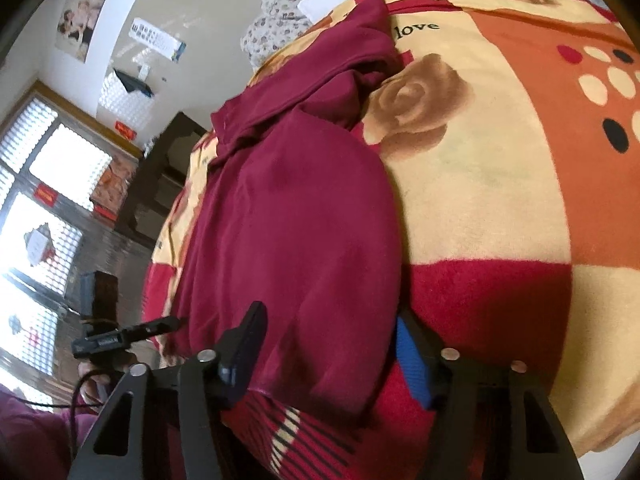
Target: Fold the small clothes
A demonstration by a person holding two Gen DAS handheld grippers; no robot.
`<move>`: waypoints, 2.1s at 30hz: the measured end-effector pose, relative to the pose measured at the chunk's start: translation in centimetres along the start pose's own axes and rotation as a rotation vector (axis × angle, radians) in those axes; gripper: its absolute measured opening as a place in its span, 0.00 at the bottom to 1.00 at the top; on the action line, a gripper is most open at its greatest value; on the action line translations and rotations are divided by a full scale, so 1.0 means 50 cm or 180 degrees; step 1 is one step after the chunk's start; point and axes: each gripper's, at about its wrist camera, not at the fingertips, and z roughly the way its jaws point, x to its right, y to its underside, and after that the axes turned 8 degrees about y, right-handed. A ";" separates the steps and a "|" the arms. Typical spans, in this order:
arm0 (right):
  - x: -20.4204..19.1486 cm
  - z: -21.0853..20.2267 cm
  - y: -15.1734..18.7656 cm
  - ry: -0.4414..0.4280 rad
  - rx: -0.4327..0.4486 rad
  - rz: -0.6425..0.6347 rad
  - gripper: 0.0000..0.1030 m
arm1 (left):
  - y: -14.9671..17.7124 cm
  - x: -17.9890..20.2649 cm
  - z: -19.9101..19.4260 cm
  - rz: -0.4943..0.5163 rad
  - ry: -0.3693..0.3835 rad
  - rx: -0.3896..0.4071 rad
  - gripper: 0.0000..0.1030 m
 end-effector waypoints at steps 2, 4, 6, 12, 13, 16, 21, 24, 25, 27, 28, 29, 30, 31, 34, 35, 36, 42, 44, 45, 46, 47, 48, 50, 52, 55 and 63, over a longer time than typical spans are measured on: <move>0.000 0.003 0.002 0.0006 0.0007 0.0002 0.34 | -0.002 -0.005 0.000 -0.0070 0.0009 0.0057 0.25; 0.001 0.011 0.005 -0.0013 0.0004 0.0018 0.15 | -0.002 -0.025 0.015 -0.0273 0.0181 -0.0002 0.07; -0.007 0.012 0.007 0.0001 0.0002 -0.0016 0.10 | -0.001 -0.036 0.016 -0.0358 0.0254 0.0063 0.07; -0.072 -0.050 0.017 -0.0321 0.0000 -0.0172 0.08 | -0.008 0.007 -0.092 0.0136 0.0293 0.0318 0.06; -0.093 -0.063 0.023 -0.0391 -0.0037 -0.0255 0.08 | -0.008 0.006 -0.119 0.0176 0.0292 0.0377 0.06; -0.143 -0.077 0.049 -0.0365 -0.0201 -0.0498 0.08 | 0.002 -0.014 -0.157 0.0150 0.0262 0.0424 0.05; -0.102 -0.018 0.070 -0.0111 -0.0429 -0.0345 0.08 | 0.033 -0.084 -0.110 -0.0171 0.0080 0.0273 0.05; -0.072 0.002 0.076 -0.0052 -0.0531 -0.0216 0.08 | 0.033 -0.113 -0.099 -0.0334 0.0101 0.0259 0.05; -0.067 0.001 0.076 -0.0130 -0.0541 -0.0144 0.08 | 0.033 -0.114 -0.099 -0.0322 0.0098 0.0254 0.05; -0.059 -0.006 0.074 -0.0227 -0.0497 -0.0006 0.11 | 0.033 -0.106 -0.101 -0.0250 0.0065 0.0246 0.06; -0.059 -0.008 0.076 -0.0244 -0.0488 -0.0002 0.14 | 0.029 -0.099 -0.096 -0.0231 0.0037 0.0233 0.06; -0.063 -0.002 0.076 -0.0241 -0.0502 -0.0026 0.21 | 0.028 -0.098 -0.094 -0.0240 0.0014 0.0206 0.06; -0.068 0.005 0.077 -0.0233 -0.0533 -0.0082 0.24 | 0.026 -0.096 -0.089 -0.0262 -0.0030 0.0170 0.06; -0.071 0.008 0.081 -0.0236 -0.0554 -0.0098 0.25 | 0.021 -0.090 -0.081 -0.0270 -0.0063 0.0149 0.07; -0.073 0.015 0.081 -0.0313 -0.0555 -0.0090 0.26 | 0.018 -0.076 -0.064 -0.0246 -0.0205 0.0117 0.11; -0.069 0.013 0.082 -0.0337 -0.0561 -0.0083 0.26 | 0.017 -0.074 -0.061 -0.0245 -0.0243 0.0110 0.13; -0.066 0.015 0.082 -0.0361 -0.0571 -0.0067 0.26 | 0.016 -0.069 -0.057 -0.0256 -0.0277 0.0103 0.13; -0.076 0.015 0.072 -0.0418 -0.0651 -0.0195 0.26 | 0.014 -0.060 -0.050 -0.0258 -0.0340 0.0093 0.24; -0.092 0.010 0.065 -0.0413 -0.0612 -0.0362 0.25 | 0.016 -0.053 -0.048 -0.0201 -0.0359 0.0103 0.26; -0.099 0.003 0.059 -0.0452 -0.0531 -0.0391 0.23 | 0.016 -0.049 -0.048 -0.0136 -0.0367 0.0084 0.26; -0.108 0.002 0.050 -0.0507 -0.0461 -0.0374 0.21 | 0.013 -0.049 -0.049 -0.0115 -0.0329 0.0045 0.18; -0.110 -0.005 0.040 -0.0560 -0.0387 -0.0357 0.20 | 0.008 -0.052 -0.050 -0.0141 -0.0246 -0.0013 0.06; -0.112 -0.010 0.030 -0.0605 -0.0326 -0.0346 0.20 | 0.002 -0.055 -0.052 -0.0165 -0.0183 -0.0046 0.06; -0.110 -0.024 0.005 -0.0724 -0.0206 -0.0327 0.19 | -0.015 -0.050 -0.065 -0.0145 -0.0098 -0.0058 0.06; -0.111 -0.036 -0.029 -0.0806 -0.0067 -0.0307 0.19 | -0.039 -0.037 -0.089 -0.0093 0.0010 0.0042 0.06; -0.107 -0.040 -0.079 -0.0932 0.0092 -0.0239 0.19 | -0.092 -0.022 -0.123 -0.0055 0.0144 0.0257 0.06; -0.104 -0.037 -0.274 -0.1003 0.0725 -0.0168 0.18 | -0.285 0.021 -0.133 0.0155 0.0263 0.0752 0.06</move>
